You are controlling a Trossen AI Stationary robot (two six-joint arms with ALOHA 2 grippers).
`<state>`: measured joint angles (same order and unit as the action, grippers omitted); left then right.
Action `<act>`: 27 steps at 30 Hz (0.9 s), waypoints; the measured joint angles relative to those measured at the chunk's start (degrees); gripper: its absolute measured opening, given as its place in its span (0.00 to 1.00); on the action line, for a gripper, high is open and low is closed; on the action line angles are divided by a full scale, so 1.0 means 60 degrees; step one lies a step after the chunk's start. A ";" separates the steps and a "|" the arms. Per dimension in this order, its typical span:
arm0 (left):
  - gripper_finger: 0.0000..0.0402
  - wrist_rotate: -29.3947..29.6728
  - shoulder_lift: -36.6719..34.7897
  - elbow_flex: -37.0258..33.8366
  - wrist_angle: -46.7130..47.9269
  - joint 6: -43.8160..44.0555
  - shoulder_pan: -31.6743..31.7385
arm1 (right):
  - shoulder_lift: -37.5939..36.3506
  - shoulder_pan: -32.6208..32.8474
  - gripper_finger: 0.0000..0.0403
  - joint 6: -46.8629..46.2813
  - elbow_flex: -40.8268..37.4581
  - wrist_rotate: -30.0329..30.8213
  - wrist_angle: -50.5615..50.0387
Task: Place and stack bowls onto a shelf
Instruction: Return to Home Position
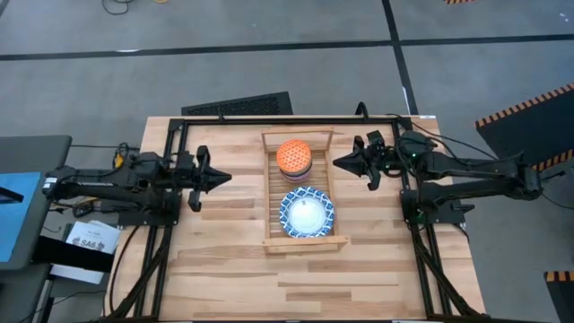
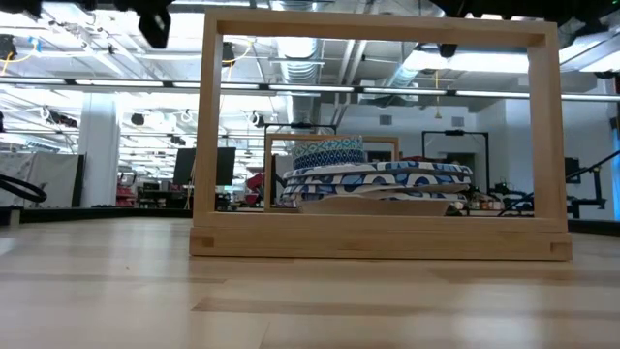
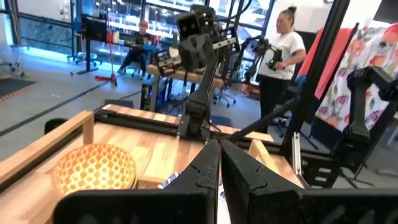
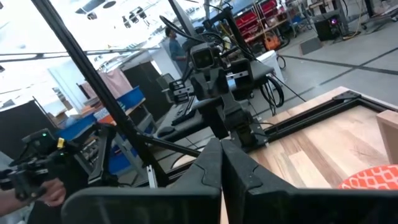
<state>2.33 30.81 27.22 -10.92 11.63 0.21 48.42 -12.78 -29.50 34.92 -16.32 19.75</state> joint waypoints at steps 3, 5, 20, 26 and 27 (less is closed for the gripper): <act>0.00 -0.0026 -0.0817 -0.0511 0.0015 -0.0097 0.0000 | 0.0000 0.0000 0.05 -0.0003 0.0000 0.0000 0.0000; 0.00 -0.0029 -0.1408 -0.0963 -0.0241 -0.0061 0.0000 | 0.0000 0.0000 0.05 0.0000 0.0000 0.0008 0.0000; 0.00 -0.0141 -0.5104 -0.3556 -0.0290 -0.0027 0.0000 | 0.0000 0.0005 0.06 -0.0076 0.0000 0.0005 -0.0292; 0.00 -0.0615 -0.5090 -0.4431 -0.0548 0.0109 0.0007 | -0.0004 0.0066 0.06 -0.0636 0.0000 0.0000 -0.0171; 0.00 -0.0707 -0.5084 -0.4433 -0.0342 0.0091 0.0018 | -0.0004 0.0066 0.06 -0.0826 0.0000 -0.0003 -0.0171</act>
<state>-1.91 0.30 0.63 -12.97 12.18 0.32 48.40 -12.38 -34.45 34.92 -16.34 18.72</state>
